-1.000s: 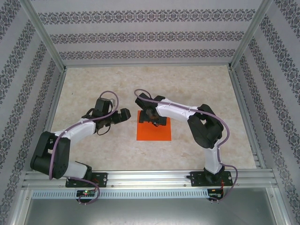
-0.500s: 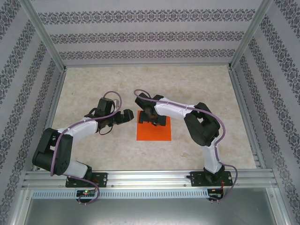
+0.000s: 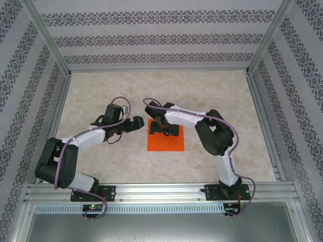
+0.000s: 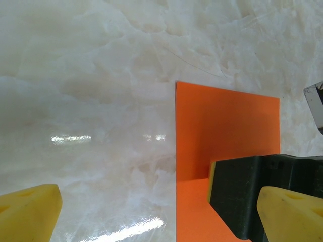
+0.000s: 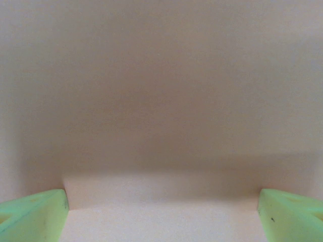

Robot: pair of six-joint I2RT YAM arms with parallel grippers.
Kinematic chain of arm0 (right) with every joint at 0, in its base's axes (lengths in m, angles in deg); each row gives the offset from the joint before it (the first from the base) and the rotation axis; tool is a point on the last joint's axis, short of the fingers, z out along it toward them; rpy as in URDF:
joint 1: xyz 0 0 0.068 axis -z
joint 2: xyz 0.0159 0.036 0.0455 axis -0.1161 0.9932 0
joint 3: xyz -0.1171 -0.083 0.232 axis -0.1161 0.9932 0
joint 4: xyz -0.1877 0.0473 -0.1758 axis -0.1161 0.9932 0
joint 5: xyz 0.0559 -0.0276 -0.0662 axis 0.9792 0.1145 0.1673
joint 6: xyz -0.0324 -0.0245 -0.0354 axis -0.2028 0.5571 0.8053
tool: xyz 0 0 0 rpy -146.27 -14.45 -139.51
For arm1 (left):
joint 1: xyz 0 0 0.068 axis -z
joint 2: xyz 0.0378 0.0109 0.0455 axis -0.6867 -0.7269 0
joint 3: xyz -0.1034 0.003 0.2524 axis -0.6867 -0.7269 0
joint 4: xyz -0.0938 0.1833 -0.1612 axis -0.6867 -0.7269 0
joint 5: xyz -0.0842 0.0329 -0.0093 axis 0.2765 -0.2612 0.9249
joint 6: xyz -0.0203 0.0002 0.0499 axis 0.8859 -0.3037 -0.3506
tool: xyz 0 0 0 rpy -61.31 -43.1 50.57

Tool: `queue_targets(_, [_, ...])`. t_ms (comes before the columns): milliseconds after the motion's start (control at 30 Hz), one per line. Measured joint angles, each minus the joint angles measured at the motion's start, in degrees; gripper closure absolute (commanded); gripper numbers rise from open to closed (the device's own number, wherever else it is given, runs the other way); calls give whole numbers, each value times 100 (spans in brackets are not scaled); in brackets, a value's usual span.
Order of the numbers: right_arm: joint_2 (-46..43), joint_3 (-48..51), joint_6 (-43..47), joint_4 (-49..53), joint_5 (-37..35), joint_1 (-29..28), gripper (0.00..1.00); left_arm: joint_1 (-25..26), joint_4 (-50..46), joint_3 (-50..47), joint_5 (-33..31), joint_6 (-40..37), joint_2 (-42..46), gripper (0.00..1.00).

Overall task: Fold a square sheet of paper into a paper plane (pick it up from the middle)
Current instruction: Move the square sheet of paper to the center of the table, then fold a square sheet of paper at the center of the table.

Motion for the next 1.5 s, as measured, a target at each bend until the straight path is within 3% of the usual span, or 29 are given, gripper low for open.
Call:
queue_targets(400, [-81,109,243,-151,4,0,12,0,15,20,-2,0,0,0])
queue_targets(700, [-258,289,437,-341,160,4,36,0,15,94,-2,2,0,0])
queue_targets(767, [-317,304,463,-382,238,9,45,0,15,94,-2,0,0,0])
queue_targets(967, [-800,426,417,-601,498,90,47,0,11,157,0,0,0,0])
queue_targets(1167, [-1672,1300,131,-1746,1305,363,49,0,24,168,20,2,24,0])
queue_targets(1333, [-2308,2295,-474,-3307,2122,737,48,2,24,179,33,2,131,0])
queue_targets(1500, [-2553,2918,-866,-4297,2441,918,47,72,68,210,133,7,127,0])
